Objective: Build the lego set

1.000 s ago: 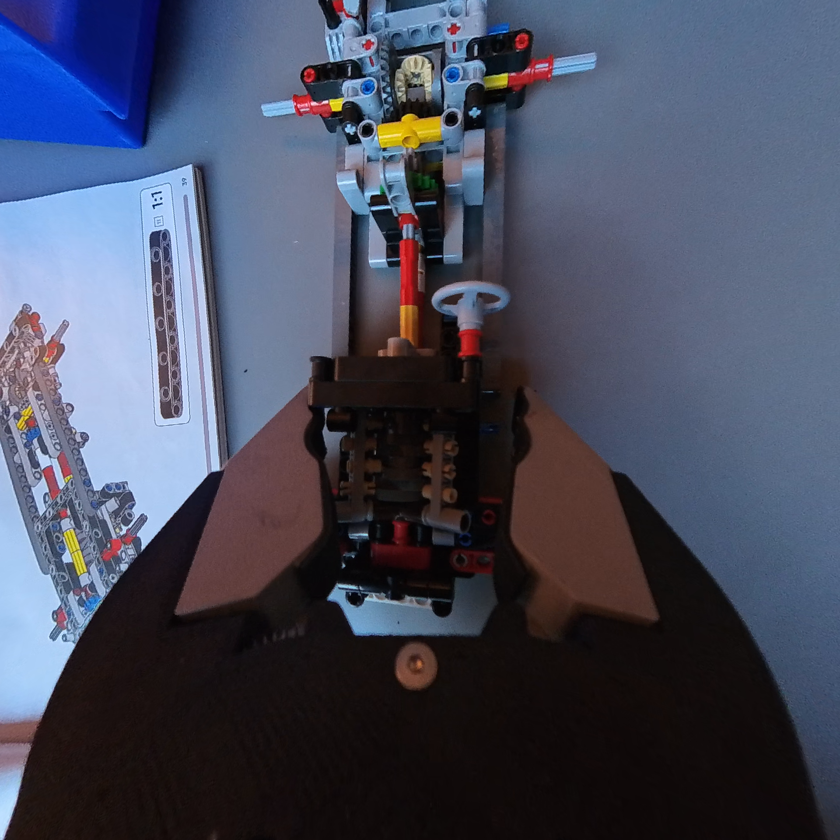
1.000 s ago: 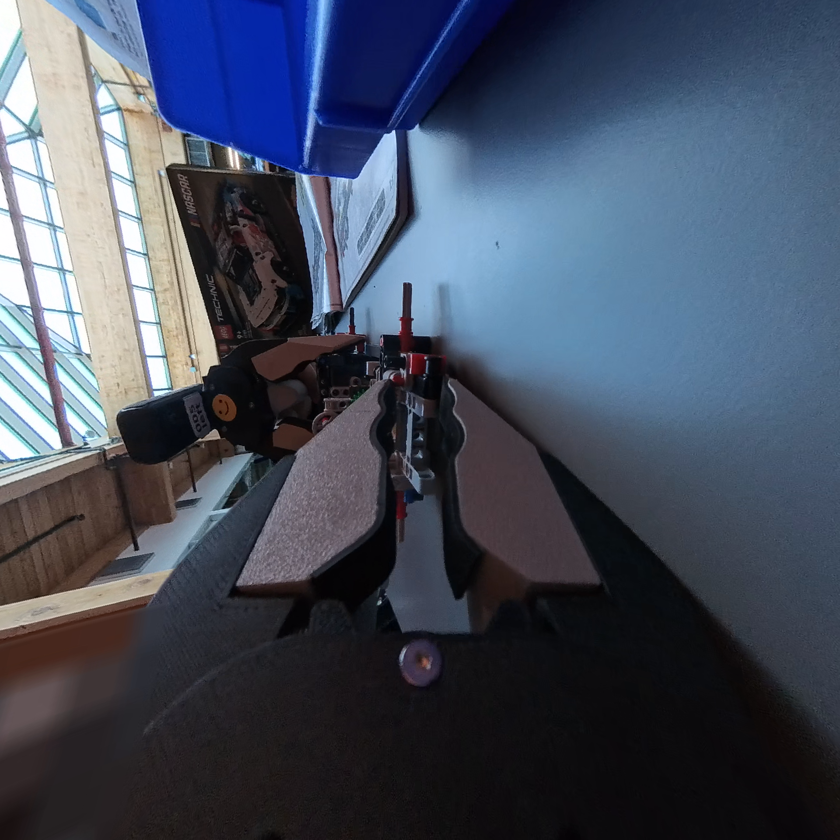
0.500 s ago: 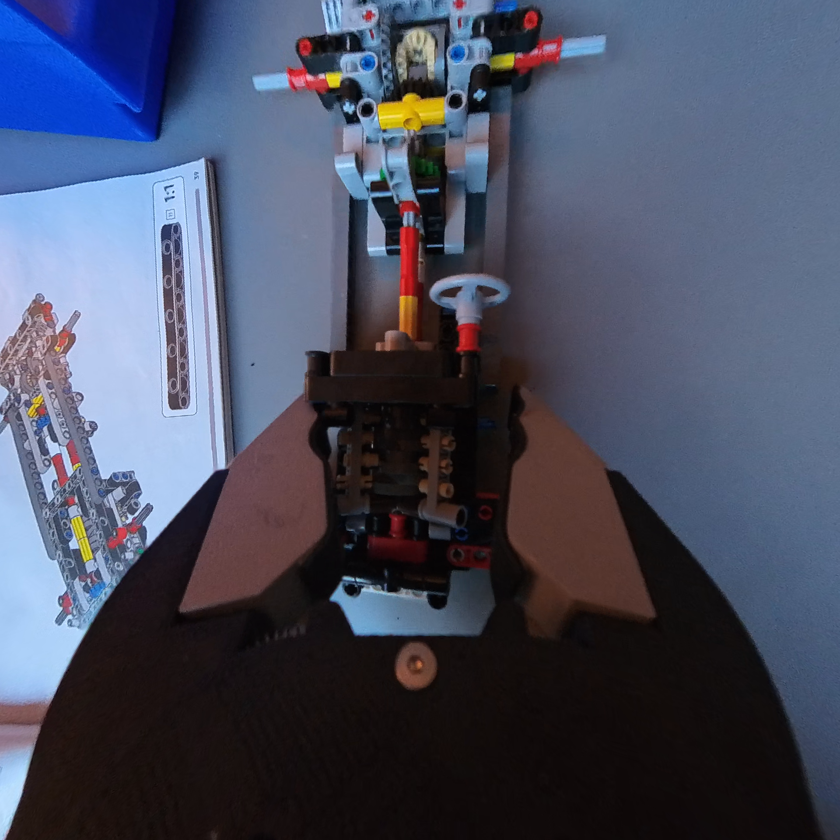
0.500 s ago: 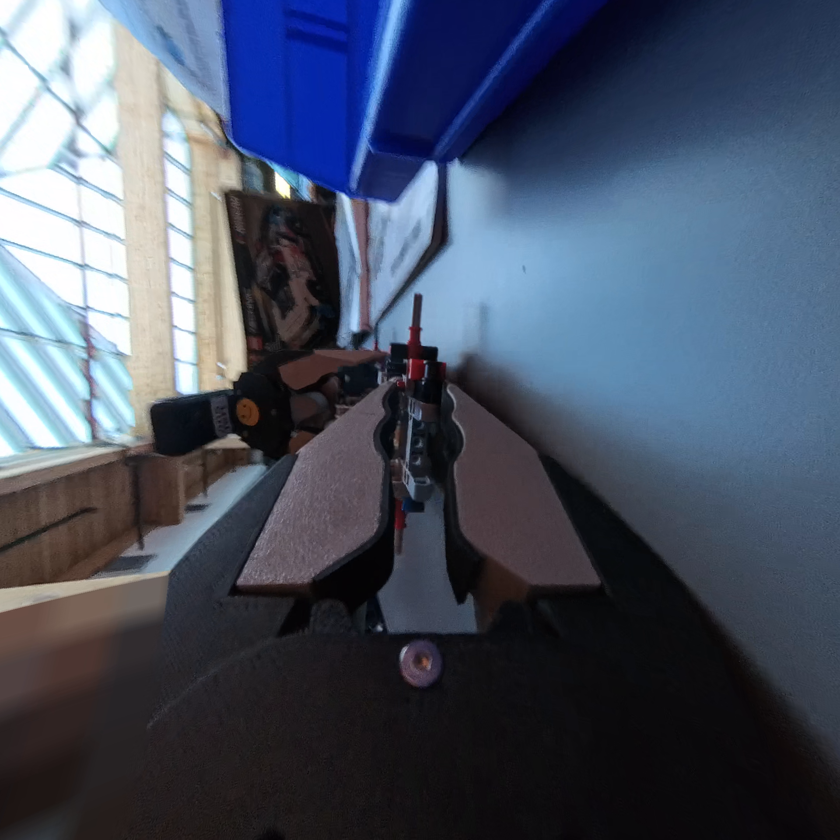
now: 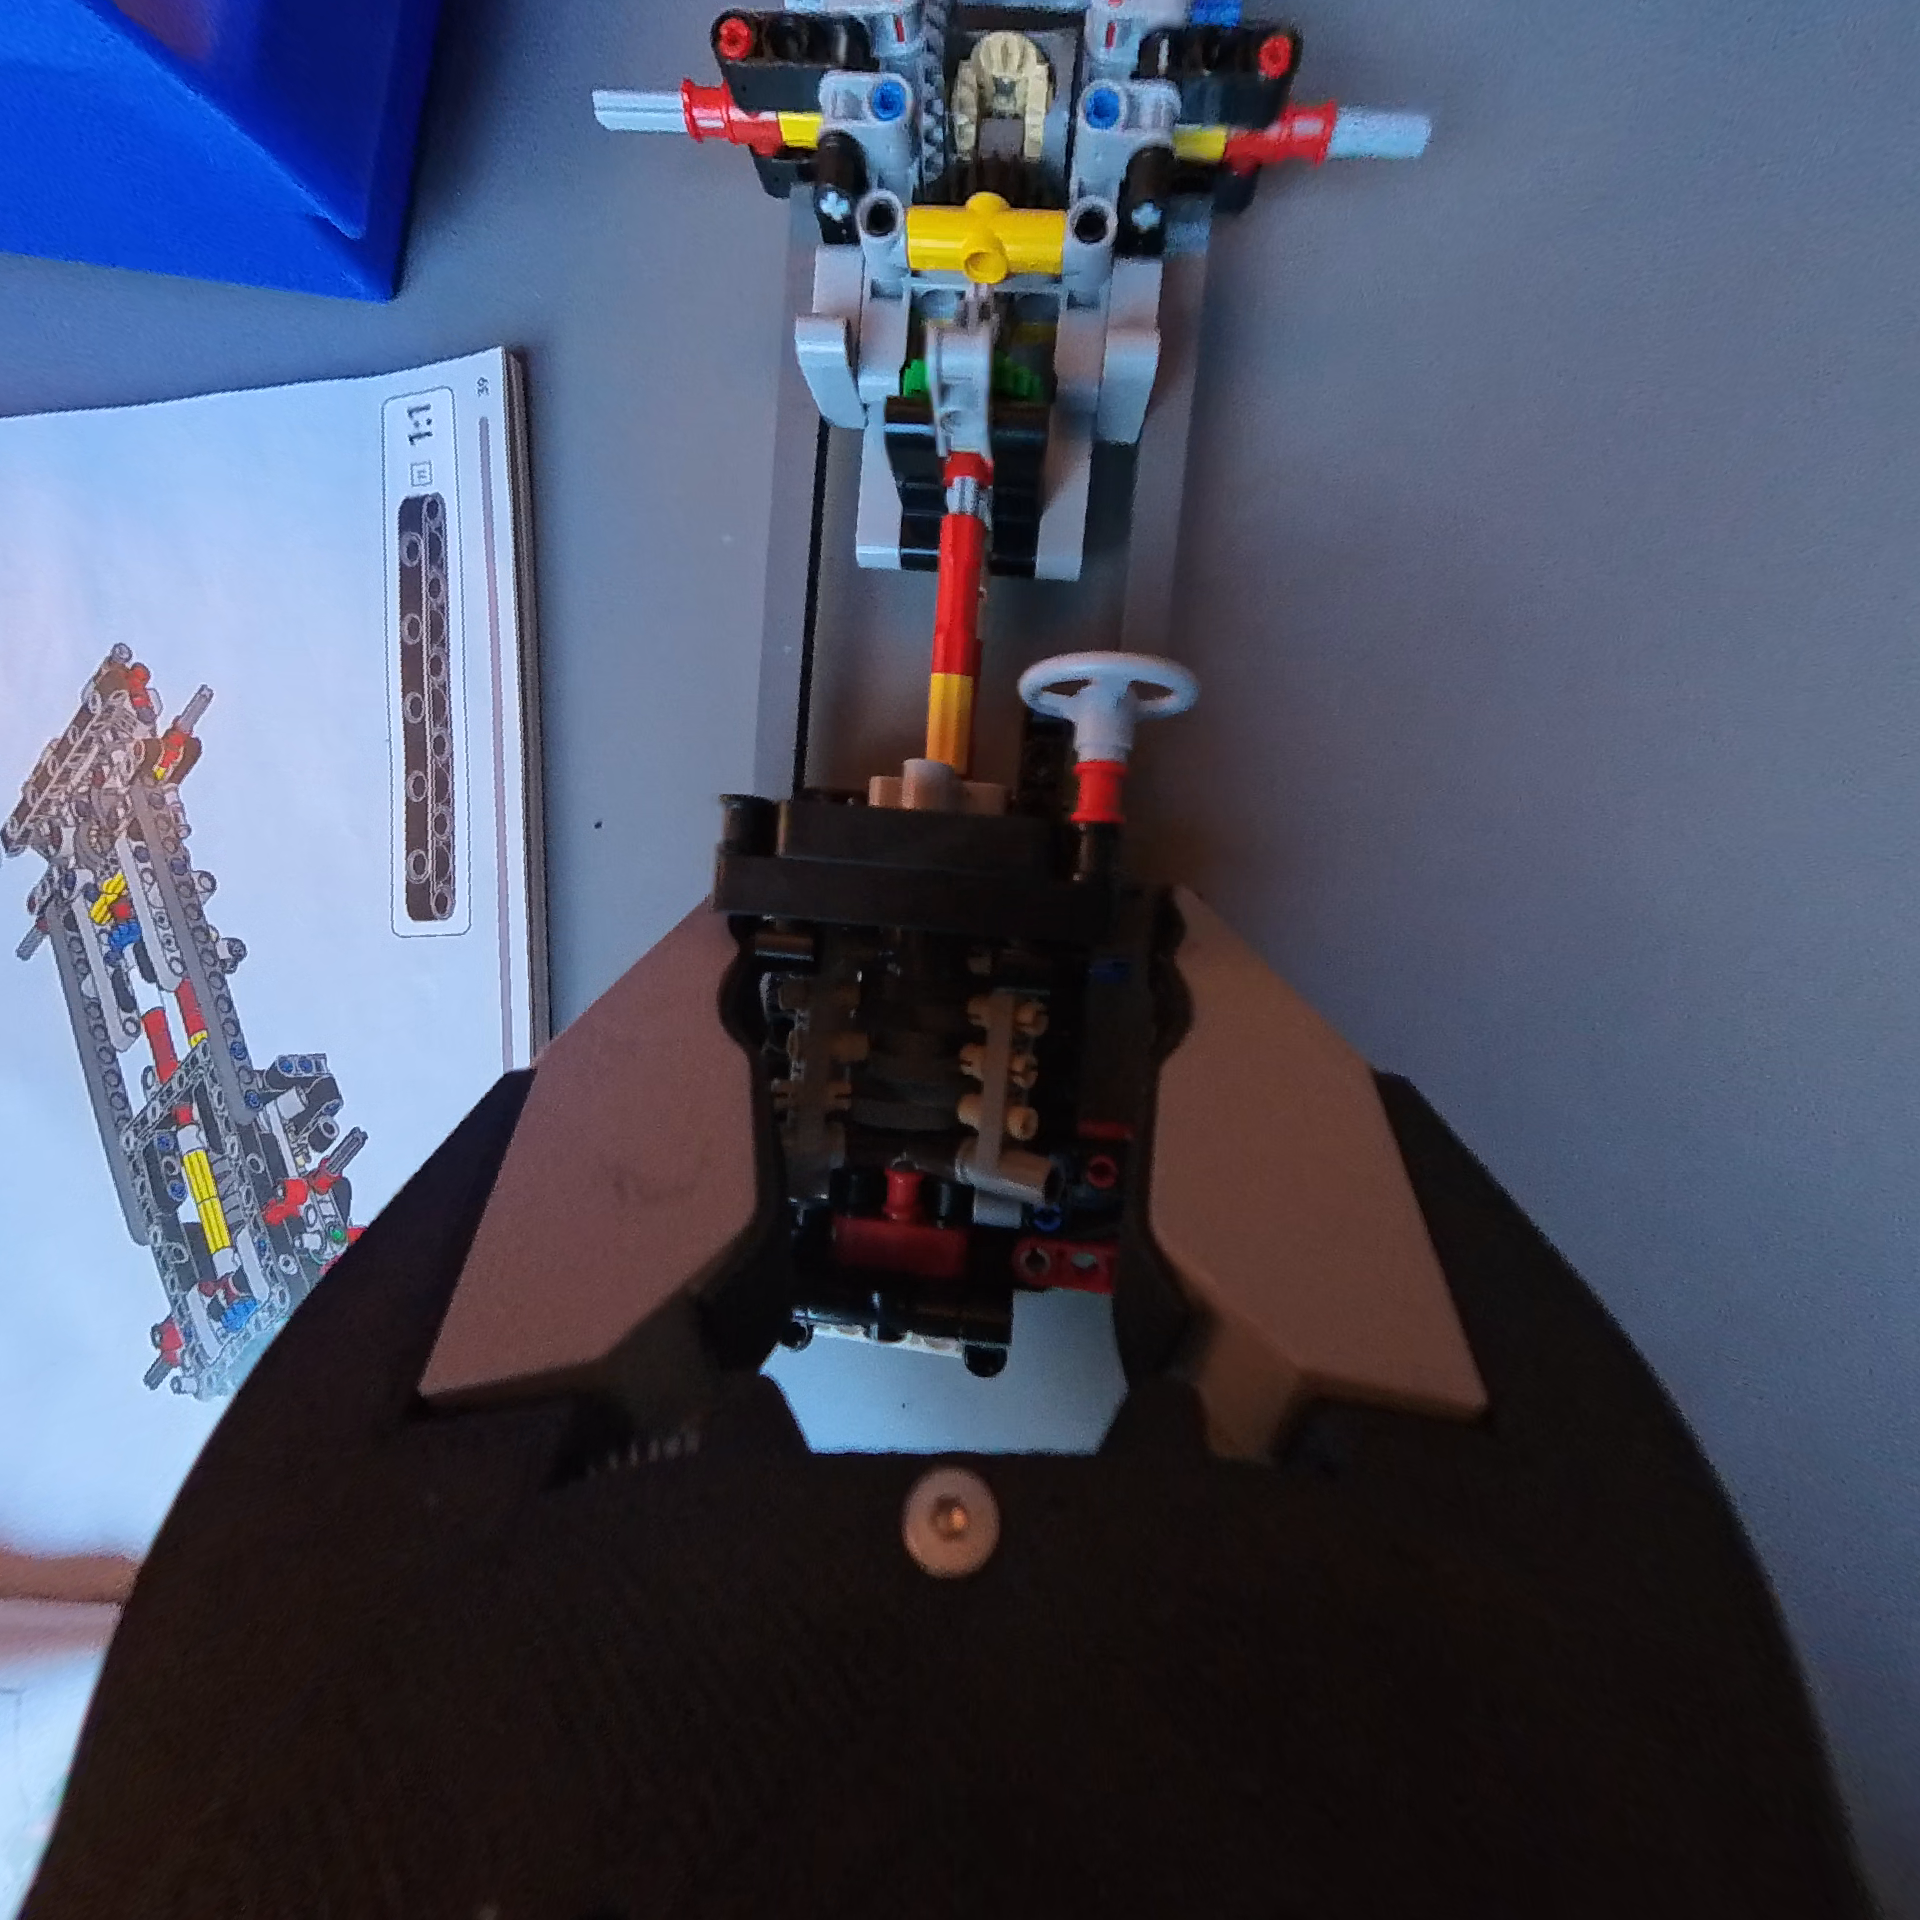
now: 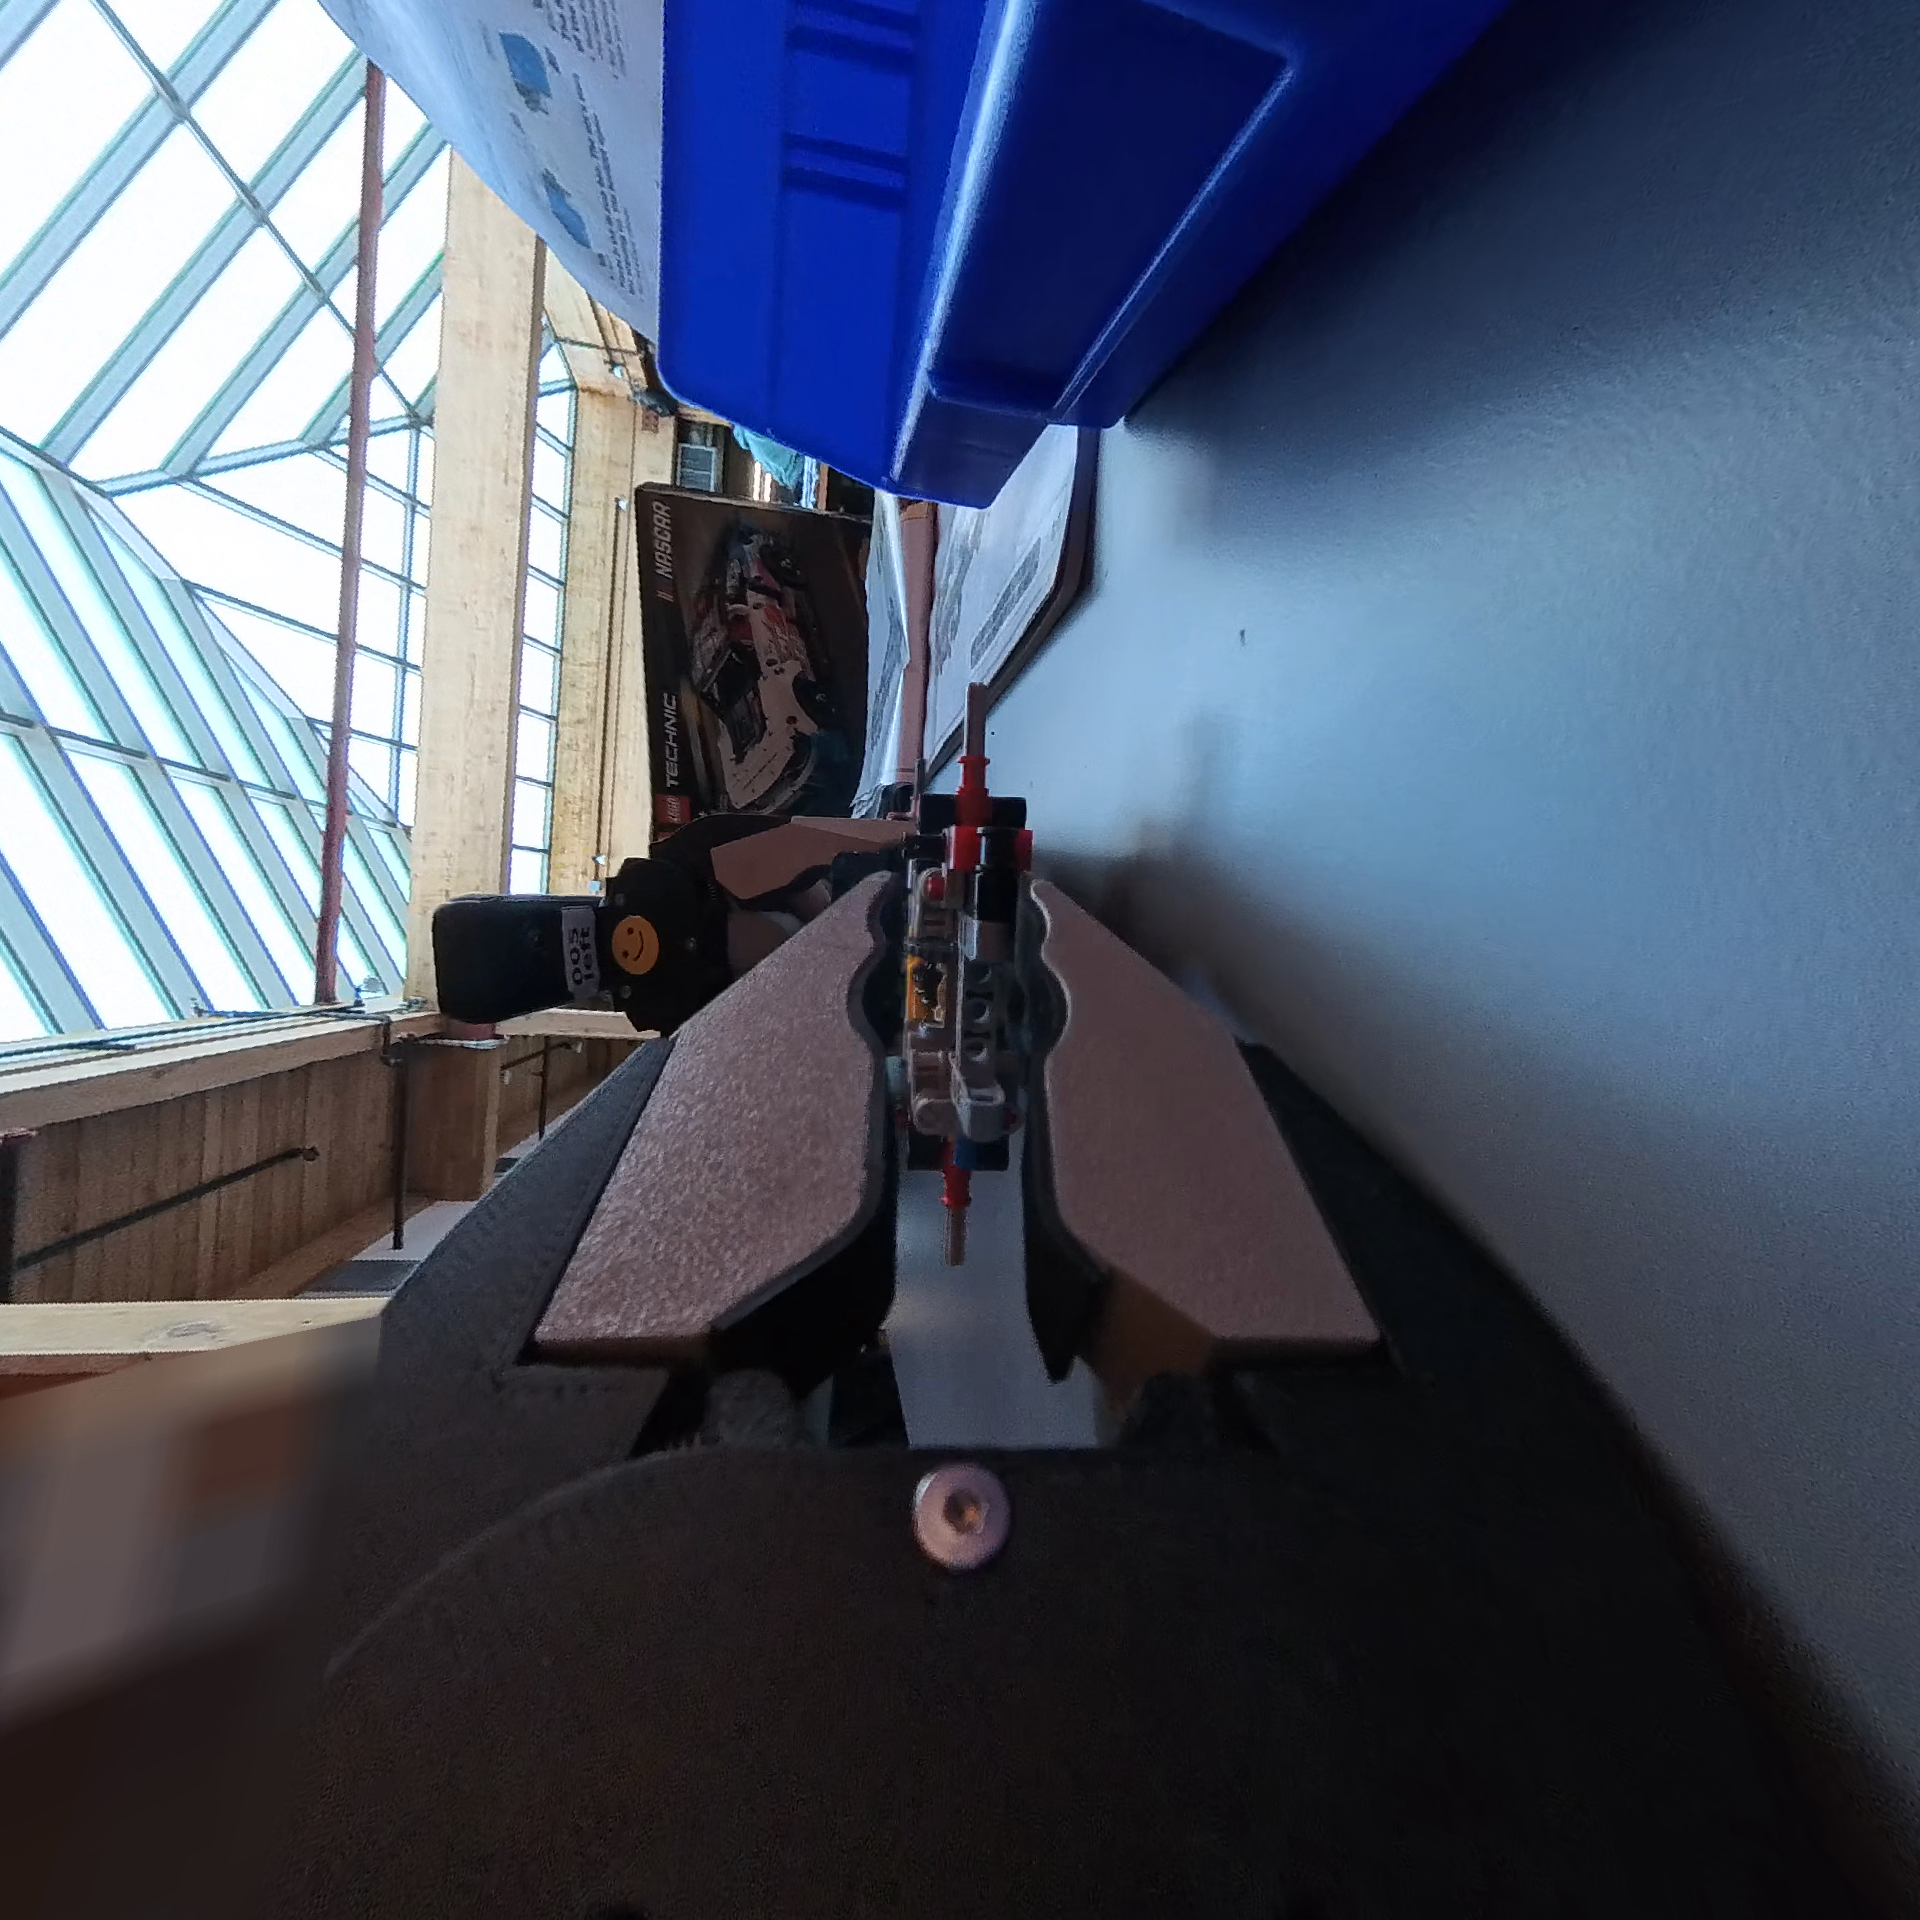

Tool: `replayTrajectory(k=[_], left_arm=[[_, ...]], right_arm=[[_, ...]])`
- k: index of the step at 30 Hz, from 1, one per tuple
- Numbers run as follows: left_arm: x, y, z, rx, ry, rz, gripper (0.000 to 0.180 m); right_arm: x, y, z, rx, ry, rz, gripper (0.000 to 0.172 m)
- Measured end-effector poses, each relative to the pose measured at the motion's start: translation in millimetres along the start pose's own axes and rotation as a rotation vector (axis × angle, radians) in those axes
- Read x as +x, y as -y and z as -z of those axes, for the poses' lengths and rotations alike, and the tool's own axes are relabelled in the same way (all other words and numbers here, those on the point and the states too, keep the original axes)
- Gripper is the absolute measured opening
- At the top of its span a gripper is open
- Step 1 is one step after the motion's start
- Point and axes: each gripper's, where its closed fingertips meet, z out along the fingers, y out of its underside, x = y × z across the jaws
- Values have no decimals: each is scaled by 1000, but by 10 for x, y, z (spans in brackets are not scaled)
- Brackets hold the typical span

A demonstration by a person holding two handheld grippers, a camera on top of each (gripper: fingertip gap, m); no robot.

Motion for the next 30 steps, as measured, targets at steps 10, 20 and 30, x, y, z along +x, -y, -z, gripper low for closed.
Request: replayTrajectory(k=[10,20,30], left_arm=[[16,41,540,78,40,20,86],[149,-1216,1521,82,211,165,83],[-53,-1847,2024,310,338,310,64]], right_arm=[[150,-51,121,-40,-280,181,35],[-652,-96,385,189,-474,868,36],[-1154,-1922,-1301,-247,-166,1387,32]])
